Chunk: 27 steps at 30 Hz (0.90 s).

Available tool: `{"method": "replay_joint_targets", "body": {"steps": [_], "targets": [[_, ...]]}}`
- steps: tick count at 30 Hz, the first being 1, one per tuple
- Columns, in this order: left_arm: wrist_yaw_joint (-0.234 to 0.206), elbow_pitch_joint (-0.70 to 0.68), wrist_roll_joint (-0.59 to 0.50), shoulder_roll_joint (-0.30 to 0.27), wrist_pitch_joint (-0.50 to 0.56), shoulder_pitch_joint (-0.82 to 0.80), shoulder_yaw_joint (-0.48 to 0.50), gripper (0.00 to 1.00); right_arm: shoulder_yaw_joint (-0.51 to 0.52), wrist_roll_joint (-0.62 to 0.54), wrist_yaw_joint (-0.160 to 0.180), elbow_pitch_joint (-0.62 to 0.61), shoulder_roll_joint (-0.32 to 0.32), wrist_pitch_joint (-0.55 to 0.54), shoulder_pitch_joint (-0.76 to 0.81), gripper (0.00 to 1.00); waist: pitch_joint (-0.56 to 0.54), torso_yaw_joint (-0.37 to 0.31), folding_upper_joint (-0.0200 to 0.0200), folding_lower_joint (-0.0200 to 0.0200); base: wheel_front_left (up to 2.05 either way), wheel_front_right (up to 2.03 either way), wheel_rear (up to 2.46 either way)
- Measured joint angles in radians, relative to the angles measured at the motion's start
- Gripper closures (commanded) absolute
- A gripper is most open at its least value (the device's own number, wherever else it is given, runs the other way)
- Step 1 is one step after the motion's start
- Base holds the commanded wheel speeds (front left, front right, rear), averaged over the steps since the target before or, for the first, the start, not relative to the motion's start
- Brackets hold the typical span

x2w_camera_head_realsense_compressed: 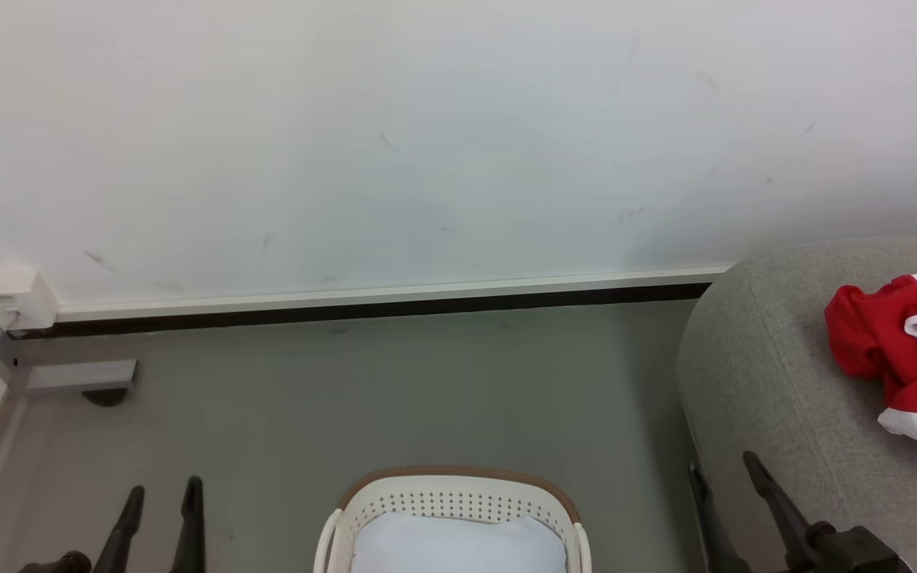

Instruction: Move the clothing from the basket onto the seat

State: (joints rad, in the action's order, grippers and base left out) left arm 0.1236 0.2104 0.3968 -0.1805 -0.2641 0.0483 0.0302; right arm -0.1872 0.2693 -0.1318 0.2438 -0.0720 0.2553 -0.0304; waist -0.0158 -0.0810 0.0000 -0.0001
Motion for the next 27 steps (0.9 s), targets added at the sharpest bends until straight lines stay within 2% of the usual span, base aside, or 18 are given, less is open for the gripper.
{"method": "replay_joint_targets", "body": {"steps": [5, 27], "targets": [[0.004, 0.008, -0.025, 0.014, 0.000, 0.000, 0.008, 0.00, -0.007, -0.002, 0.000, 0.034, 0.011, 0.006, -0.020, 0.00, 0.003, 0.002, 0.0000, 0.0000, 0.00, 0.00, 0.00], [0.005, -0.003, -0.019, 0.001, 0.000, -0.008, -0.016, 0.00, -0.029, 0.016, 0.000, 0.021, 0.021, 0.007, -0.046, 0.00, 0.000, 0.010, 0.0000, 0.0001, 0.00, 0.00, 0.00]]}}
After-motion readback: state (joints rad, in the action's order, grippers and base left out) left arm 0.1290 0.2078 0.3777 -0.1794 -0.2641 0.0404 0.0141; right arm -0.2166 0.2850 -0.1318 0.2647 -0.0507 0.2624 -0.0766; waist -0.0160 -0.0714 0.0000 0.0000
